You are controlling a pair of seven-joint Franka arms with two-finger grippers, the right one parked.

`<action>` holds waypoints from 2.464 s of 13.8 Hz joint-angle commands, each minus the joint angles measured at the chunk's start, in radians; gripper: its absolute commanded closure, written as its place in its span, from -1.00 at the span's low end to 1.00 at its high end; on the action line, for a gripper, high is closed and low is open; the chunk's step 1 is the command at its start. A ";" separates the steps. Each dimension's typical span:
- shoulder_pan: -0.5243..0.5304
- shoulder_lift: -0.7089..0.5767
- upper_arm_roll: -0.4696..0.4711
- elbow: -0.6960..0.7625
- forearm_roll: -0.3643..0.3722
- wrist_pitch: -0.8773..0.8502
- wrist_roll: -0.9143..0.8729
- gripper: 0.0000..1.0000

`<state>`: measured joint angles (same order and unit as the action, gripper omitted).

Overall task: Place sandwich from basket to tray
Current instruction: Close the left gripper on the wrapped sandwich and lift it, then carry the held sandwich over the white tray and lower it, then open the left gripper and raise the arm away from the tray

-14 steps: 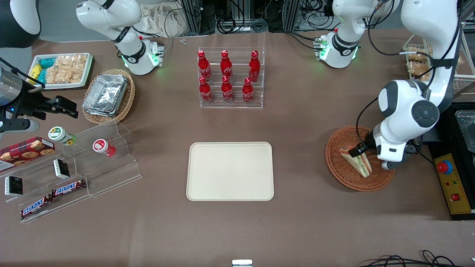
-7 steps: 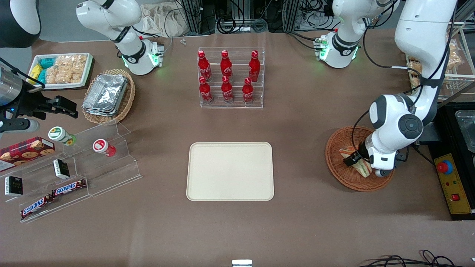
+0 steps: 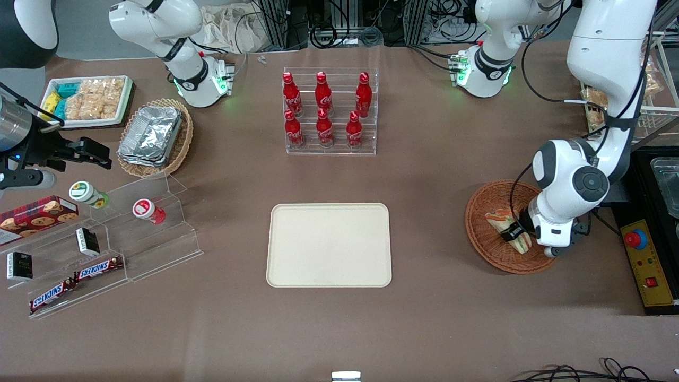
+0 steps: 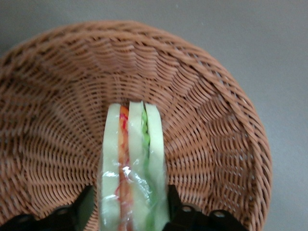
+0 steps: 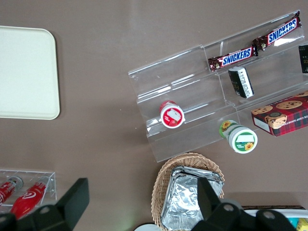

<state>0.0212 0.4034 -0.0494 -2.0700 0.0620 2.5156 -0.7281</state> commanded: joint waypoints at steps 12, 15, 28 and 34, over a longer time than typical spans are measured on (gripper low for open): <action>-0.240 -0.053 -0.201 0.266 0.032 -0.261 -0.060 1.00; -0.360 0.119 -0.199 0.365 0.082 -0.148 -0.060 1.00; -0.408 0.188 -0.193 0.481 0.243 -0.126 -0.117 -1.00; -0.333 -0.102 -0.164 0.531 0.070 -0.596 0.092 -1.00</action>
<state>-0.3492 0.3905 -0.2396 -1.5159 0.2067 2.0100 -0.7445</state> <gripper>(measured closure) 0.000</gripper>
